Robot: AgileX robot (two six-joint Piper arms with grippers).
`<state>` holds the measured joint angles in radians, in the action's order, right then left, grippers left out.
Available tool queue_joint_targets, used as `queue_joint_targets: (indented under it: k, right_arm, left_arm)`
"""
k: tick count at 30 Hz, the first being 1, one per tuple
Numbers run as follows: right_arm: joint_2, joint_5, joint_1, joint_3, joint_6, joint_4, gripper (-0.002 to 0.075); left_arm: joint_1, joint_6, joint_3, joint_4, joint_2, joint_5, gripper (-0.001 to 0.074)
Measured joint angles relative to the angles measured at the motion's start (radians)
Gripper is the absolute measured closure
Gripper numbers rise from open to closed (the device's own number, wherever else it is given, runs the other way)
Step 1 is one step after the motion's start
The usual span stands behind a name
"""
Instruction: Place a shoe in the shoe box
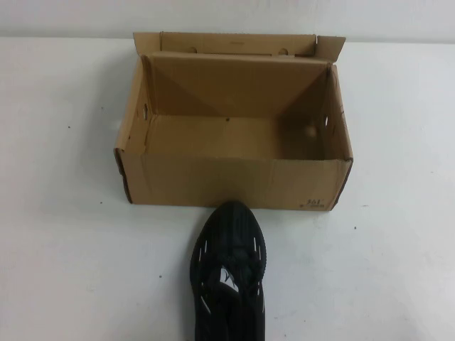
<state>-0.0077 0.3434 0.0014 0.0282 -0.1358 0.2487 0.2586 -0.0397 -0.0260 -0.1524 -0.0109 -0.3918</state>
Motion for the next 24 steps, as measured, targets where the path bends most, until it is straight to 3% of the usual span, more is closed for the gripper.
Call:
queue_joint_targets:
  k: [24]
  right_arm:
    - [0.000, 0.000, 0.000, 0.000, 0.000, 0.000, 0.0743]
  left_arm:
    - [0.000, 0.040, 0.000, 0.004, 0.000, -0.002, 0.0736]
